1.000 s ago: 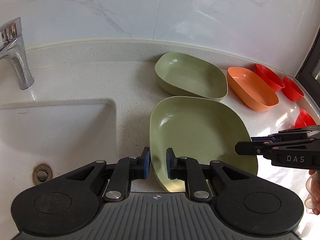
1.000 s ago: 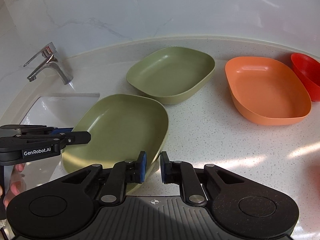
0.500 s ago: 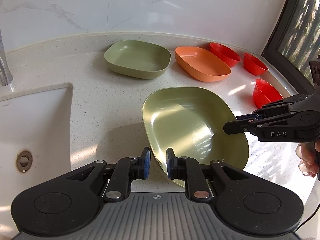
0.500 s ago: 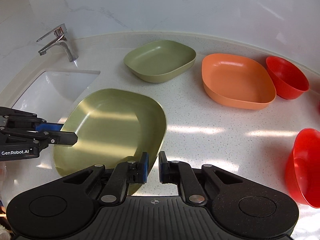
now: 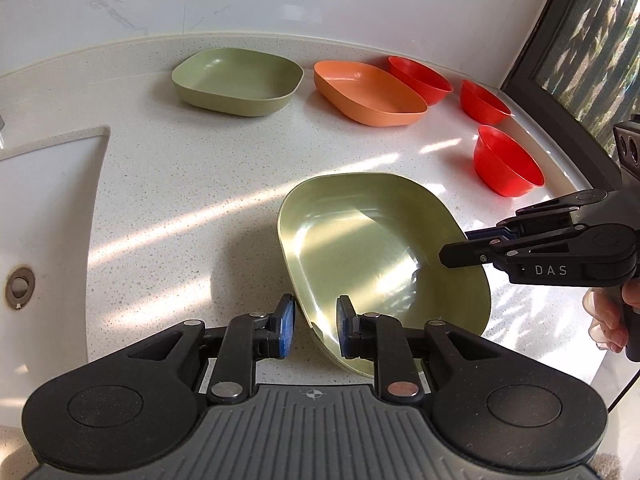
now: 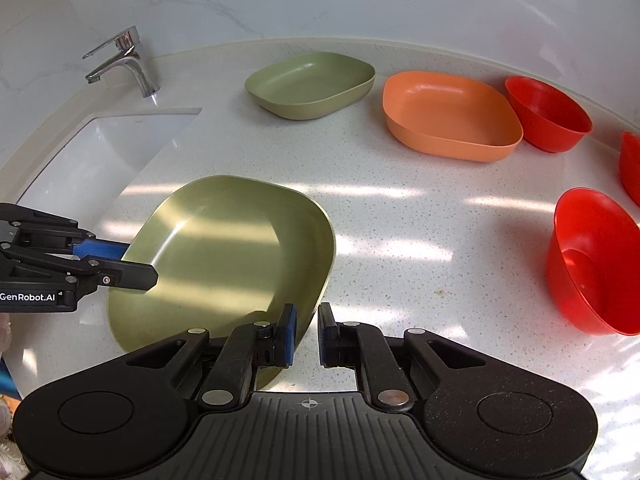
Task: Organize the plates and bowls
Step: 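Lift the green plate with the left tool toward the sink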
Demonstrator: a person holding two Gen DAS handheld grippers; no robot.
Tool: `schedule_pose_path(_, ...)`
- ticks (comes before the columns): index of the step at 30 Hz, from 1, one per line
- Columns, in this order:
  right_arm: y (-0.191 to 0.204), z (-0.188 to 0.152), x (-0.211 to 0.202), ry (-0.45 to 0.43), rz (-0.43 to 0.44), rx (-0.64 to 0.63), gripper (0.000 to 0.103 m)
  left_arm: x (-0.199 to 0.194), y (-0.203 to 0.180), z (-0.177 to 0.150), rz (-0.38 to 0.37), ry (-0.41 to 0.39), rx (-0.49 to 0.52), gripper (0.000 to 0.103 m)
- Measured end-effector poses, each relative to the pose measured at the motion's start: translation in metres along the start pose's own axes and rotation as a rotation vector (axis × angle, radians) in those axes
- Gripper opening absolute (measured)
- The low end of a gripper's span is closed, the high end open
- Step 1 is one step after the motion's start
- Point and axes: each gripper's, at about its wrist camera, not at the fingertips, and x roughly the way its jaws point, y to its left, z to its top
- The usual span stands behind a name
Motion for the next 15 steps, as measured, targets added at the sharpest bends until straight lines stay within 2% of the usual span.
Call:
schedule_pose_path(8, -0.002, -0.003, -0.001, -0.003, -0.001, 0.0, 0.01, -0.004, -0.001, -0.001, 0.011, -0.019, -0.007, 0.023)
schedule_pose_path(10, -0.001, -0.002, -0.001, -0.005, -0.001, 0.001, 0.011, -0.007, 0.0, 0.0, 0.013, -0.027, -0.017, 0.028)
schedule_pose_path(12, -0.001, -0.003, -0.002, -0.009, -0.003, 0.0, 0.013, -0.009, 0.0, 0.001, 0.018, -0.037, -0.026, 0.039)
schedule_pose_path(15, -0.001, -0.004, -0.003, -0.017, -0.018, 0.0, 0.017, -0.013, 0.001, 0.002, 0.036, -0.058, -0.026, 0.05)
